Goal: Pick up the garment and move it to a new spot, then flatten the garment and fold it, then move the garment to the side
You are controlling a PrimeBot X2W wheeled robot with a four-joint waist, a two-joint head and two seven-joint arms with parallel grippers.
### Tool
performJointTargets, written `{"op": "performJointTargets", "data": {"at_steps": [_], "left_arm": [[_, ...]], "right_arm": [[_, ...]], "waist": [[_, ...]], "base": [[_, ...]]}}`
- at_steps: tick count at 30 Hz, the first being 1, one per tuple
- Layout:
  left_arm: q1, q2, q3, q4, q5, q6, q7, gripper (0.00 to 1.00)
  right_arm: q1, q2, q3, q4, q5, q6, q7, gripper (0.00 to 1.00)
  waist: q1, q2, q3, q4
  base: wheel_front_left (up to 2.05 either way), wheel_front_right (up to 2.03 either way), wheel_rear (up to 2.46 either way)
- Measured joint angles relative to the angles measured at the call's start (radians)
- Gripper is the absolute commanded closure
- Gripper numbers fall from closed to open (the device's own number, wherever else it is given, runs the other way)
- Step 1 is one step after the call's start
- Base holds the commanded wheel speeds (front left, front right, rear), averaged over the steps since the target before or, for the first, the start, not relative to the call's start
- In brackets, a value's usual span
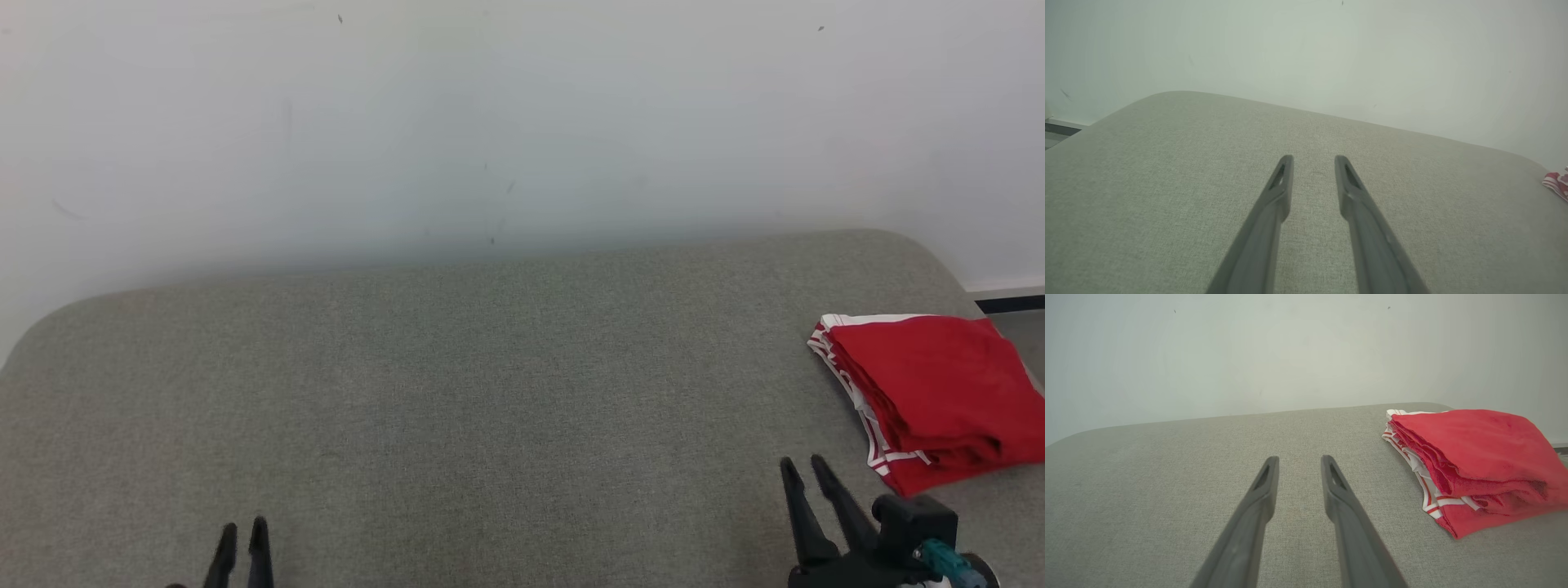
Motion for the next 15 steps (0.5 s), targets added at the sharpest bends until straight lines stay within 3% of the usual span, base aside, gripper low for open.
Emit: {"op": "performJointTargets", "data": {"at_steps": [5,15], "left_arm": [[0.033,-0.009,0.002,0.051,-0.020,0.000,0.017,1.00],[0.025,-0.009,0.006,0.048,-0.186,-0.002,0.061,1.00]], "right_arm": [[0.044,0.003,-0.004,0.054,0.026,0.000,0.010,1.00],[0.035,0.006,-0.021,0.052,0.196,0.000,0.029,1.00]], "waist": [[0.0000,0.0000,0.002,0.001],[0.0000,0.0000,0.009,0.003]], "base": [[0.00,0.00,0.00],[0.00,0.00,0.00]]}}
